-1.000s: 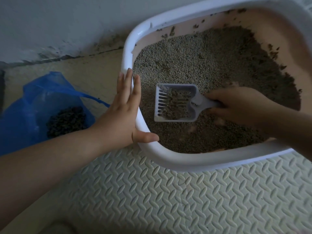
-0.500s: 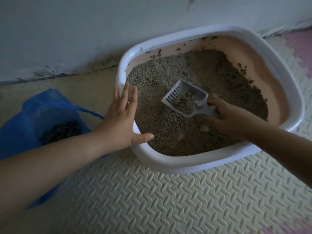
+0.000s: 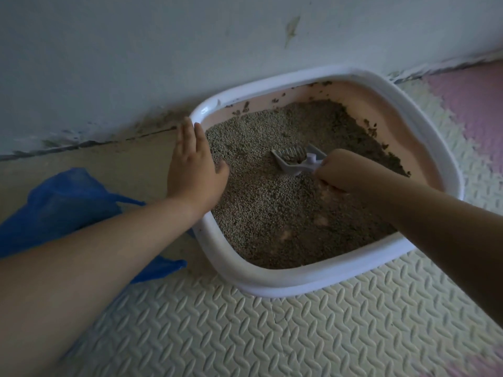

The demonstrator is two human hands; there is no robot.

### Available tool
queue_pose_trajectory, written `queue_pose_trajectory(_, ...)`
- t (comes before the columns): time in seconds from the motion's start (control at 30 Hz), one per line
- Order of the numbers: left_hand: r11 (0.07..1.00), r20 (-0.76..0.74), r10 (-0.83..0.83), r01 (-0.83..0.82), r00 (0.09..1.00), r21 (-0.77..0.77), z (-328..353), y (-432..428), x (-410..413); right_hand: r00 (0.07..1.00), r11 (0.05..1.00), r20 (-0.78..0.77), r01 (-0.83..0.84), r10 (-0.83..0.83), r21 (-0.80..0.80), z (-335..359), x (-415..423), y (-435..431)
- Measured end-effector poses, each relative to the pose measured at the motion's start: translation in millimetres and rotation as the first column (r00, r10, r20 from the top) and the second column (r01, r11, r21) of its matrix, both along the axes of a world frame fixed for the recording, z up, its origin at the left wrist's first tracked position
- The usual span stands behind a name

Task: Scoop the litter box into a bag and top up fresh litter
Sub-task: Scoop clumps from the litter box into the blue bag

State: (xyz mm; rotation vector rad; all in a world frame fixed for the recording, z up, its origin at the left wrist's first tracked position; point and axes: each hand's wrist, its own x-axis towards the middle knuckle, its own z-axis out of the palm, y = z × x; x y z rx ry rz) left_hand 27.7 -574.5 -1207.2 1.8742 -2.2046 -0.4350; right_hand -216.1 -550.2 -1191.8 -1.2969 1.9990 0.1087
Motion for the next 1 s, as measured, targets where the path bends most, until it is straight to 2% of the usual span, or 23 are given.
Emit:
queue_pose_trajectory(0.33, 0.999, 0.003, 0.033, -0.033, 0.999, 0.008, -2, -3, -2, 0.997, 0.998, -0.079, 0.007, -0.012, -0.064, -8, 27, -35)
queue_pose_trajectory(0.5, 1.000, 0.015, 0.031, -0.031, 0.999, 0.004, -4, -4, -2, 0.988, 0.991, -0.145, -0.065, 0.048, -0.118, -31, 24, -56)
queue_pose_trajectory(0.6, 0.999, 0.020, 0.034, -0.034, 0.999, 0.002, -4, -3, -2, 0.993, 0.987, -0.120, -0.007, -0.013, -0.163, -38, 14, -41)
queue_pose_trajectory(0.7, 0.999, 0.025, 0.032, -0.032, 0.999, 0.002, -4, -4, -1, 0.995, 0.949, -0.088, 0.006, -0.036, -0.315, -44, 8, -19)
queue_pose_trajectory(1.0, 1.000, 0.025, 0.024, -0.024, 0.999, -0.002, -5, -4, 0, 0.996, 0.873, 0.041, -0.050, 0.080, -0.484, -27, 3, 32)
